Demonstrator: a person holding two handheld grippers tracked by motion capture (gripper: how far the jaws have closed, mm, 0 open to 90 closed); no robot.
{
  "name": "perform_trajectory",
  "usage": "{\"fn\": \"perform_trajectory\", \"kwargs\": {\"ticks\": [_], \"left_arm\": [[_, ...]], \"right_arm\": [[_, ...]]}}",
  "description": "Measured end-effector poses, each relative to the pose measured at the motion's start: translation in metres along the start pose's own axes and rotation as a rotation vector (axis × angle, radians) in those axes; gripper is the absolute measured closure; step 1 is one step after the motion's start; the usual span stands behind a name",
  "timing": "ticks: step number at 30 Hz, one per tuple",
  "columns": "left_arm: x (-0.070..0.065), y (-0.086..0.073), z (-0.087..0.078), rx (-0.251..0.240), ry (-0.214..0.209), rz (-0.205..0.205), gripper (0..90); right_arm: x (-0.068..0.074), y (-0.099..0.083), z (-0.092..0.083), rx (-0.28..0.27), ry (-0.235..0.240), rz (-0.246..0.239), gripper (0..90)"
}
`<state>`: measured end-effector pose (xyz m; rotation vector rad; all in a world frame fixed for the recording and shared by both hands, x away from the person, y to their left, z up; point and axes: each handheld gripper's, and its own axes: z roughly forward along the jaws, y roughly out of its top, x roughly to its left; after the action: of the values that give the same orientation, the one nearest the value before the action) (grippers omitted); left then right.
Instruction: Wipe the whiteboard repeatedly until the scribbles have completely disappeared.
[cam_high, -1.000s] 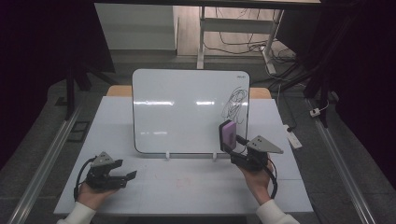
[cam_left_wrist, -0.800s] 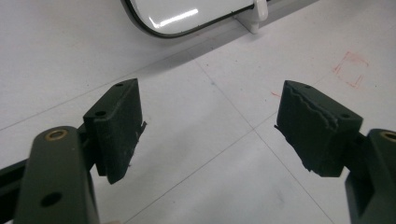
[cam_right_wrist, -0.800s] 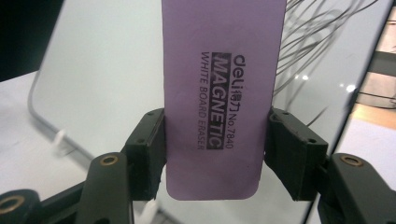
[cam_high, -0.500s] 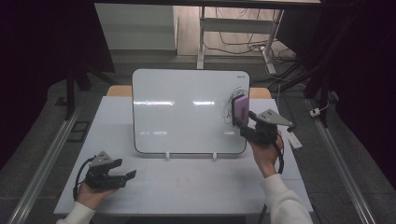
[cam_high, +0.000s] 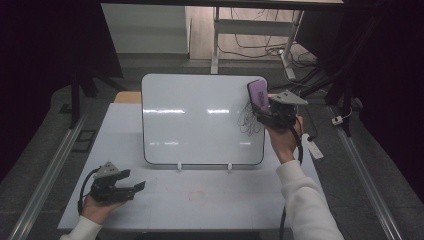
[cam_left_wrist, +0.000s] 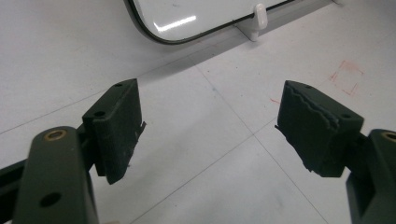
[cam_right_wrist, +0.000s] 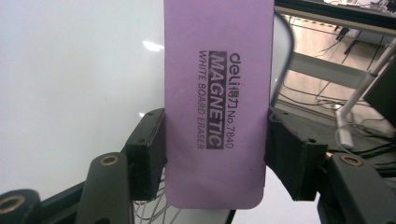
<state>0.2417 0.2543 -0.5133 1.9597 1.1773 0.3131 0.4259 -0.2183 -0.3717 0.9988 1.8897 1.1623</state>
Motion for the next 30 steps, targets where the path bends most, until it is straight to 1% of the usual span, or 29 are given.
{"fn": "perform_trajectory", "kwargs": {"ticks": [1,2,5,6,8,9,10,12,15,16,17,18,19,20,21,22,23,24,25,26,27,28,29,30], "left_arm": [[0.0,0.0,0.0,0.0,0.0,0.0,23.0],[0.0,-0.001,0.0,-0.002,0.005,-0.006,23.0],[0.0,-0.001,-0.001,0.0,0.008,-0.009,23.0],[-0.001,-0.001,-0.002,-0.002,0.011,-0.008,23.0],[-0.002,-0.001,-0.002,-0.004,0.012,-0.005,23.0],[-0.002,-0.001,-0.002,-0.004,0.012,-0.005,23.0],[-0.003,-0.001,-0.002,-0.003,0.013,-0.004,23.0],[-0.003,-0.001,-0.002,-0.001,0.012,-0.004,23.0],[-0.004,0.0,-0.001,-0.002,0.01,-0.001,23.0],[-0.004,0.001,0.0,-0.002,0.01,0.005,23.0],[-0.004,0.001,0.0,-0.002,0.01,0.005,23.0],[-0.004,0.0,0.0,-0.001,0.009,0.005,23.0],[-0.004,0.0,0.0,-0.001,0.009,0.005,23.0],[-0.004,0.0,0.0,-0.001,0.008,0.003,23.0],[-0.004,0.0,0.0,-0.002,0.007,0.002,23.0],[-0.003,0.0,-0.001,-0.003,0.008,-0.002,23.0],[-0.003,0.0,-0.001,-0.003,0.008,-0.002,23.0],[-0.002,0.0,-0.001,-0.004,0.005,-0.001,23.0],[-0.002,0.0,-0.001,-0.004,0.005,-0.001,23.0],[-0.003,0.0,-0.001,-0.005,0.005,-0.003,23.0],[-0.003,0.0,-0.001,-0.005,0.005,-0.003,23.0],[-0.003,0.0,-0.001,-0.005,0.004,-0.005,23.0],[-0.003,0.0,-0.001,-0.005,0.004,-0.005,23.0],[-0.003,0.0,-0.001,-0.003,0.002,-0.006,23.0]], "right_arm": [[0.002,0.0,0.002,0.01,-0.002,-0.017,41.0],[0.004,0.0,0.003,0.019,0.008,-0.023,41.0],[0.008,-0.003,0.006,0.031,0.02,-0.026,41.1],[0.015,-0.007,0.007,0.041,0.024,-0.047,41.1],[0.021,-0.012,0.006,0.047,0.035,-0.05,41.2],[0.021,-0.012,0.006,0.047,0.035,-0.05,41.2],[0.028,-0.019,0.005,0.057,0.053,-0.054,41.2],[0.034,-0.024,0.004,0.065,0.054,-0.094,41.2],[0.034,-0.025,0.002,0.063,0.055,-0.094,41.2],[0.027,-0.023,0.002,0.064,0.031,-0.073,41.2],[0.027,-0.023,0.002,0.064,0.031,-0.073,41.2],[0.019,-0.02,0.001,0.055,0.007,-0.048,41.2],[0.019,-0.02,0.001,0.055,0.007,-0.048,41.2],[0.01,-0.015,0.001,0.043,-0.01,-0.027,41.2],[0.01,-0.015,0.001,0.043,-0.01,-0.027,41.2],[0.006,-0.01,0.002,0.039,-0.005,-0.005,41.1],[0.006,-0.01,0.002,0.039,-0.005,-0.005,41.1],[0.01,-0.008,0.004,0.035,-0.026,-0.027,41.1],[0.01,-0.008,0.004,0.035,-0.026,-0.027,41.1],[0.019,-0.01,0.006,0.04,-0.021,-0.042,41.2],[0.022,-0.011,0.007,0.042,-0.01,-0.045,41.2],[0.027,-0.014,0.007,0.045,0.001,-0.059,41.2],[0.027,-0.014,0.007,0.045,0.001,-0.059,41.2],[0.038,-0.022,0.006,0.053,0.031,-0.073,41.2]]}}
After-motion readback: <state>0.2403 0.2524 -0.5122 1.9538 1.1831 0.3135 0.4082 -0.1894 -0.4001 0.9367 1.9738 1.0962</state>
